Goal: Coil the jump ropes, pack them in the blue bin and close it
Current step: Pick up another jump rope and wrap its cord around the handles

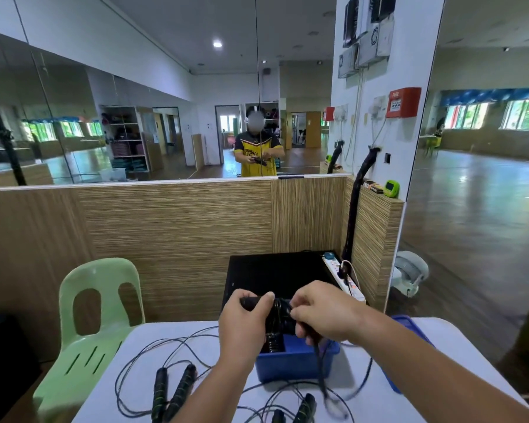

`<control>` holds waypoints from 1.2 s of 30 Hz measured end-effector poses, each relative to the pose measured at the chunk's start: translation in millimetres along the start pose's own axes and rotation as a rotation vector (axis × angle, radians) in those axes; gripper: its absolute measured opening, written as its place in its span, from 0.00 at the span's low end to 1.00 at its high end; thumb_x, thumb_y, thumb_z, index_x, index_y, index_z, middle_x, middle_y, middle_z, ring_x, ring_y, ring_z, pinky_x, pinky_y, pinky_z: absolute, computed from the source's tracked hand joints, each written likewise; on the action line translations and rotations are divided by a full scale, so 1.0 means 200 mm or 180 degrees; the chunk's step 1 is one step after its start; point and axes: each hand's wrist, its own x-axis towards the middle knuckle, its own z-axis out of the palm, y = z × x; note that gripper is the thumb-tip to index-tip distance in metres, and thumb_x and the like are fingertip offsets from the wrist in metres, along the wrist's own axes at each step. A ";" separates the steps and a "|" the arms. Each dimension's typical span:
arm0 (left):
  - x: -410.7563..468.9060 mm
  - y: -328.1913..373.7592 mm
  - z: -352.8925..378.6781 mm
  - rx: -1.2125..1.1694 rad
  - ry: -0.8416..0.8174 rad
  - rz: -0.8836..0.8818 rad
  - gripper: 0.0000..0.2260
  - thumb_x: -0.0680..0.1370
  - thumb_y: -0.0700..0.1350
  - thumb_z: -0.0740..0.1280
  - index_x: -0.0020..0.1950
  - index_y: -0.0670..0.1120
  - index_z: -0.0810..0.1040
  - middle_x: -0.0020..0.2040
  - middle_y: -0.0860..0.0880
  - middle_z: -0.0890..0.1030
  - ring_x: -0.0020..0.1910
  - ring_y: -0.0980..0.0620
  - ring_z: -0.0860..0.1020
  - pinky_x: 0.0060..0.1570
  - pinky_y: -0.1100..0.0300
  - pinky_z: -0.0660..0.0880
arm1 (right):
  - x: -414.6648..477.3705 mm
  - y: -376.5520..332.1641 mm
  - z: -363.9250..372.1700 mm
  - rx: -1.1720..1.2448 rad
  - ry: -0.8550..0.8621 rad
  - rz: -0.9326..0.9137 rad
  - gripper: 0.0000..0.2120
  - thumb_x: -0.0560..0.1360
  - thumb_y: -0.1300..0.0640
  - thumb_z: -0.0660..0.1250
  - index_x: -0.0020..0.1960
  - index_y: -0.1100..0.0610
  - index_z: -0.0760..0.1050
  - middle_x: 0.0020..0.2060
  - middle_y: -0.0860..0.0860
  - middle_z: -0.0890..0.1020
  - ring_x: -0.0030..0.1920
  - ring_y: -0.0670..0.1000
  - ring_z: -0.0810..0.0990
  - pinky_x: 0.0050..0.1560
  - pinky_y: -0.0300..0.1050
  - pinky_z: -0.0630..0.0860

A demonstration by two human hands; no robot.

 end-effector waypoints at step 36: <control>-0.03 0.10 -0.07 -0.0779 -0.1813 -0.0482 0.17 0.79 0.52 0.72 0.58 0.39 0.79 0.46 0.31 0.82 0.32 0.38 0.79 0.31 0.51 0.77 | 0.01 0.19 -0.05 0.0360 0.0054 -0.0849 0.07 0.74 0.57 0.74 0.51 0.54 0.80 0.34 0.50 0.79 0.36 0.48 0.79 0.42 0.49 0.77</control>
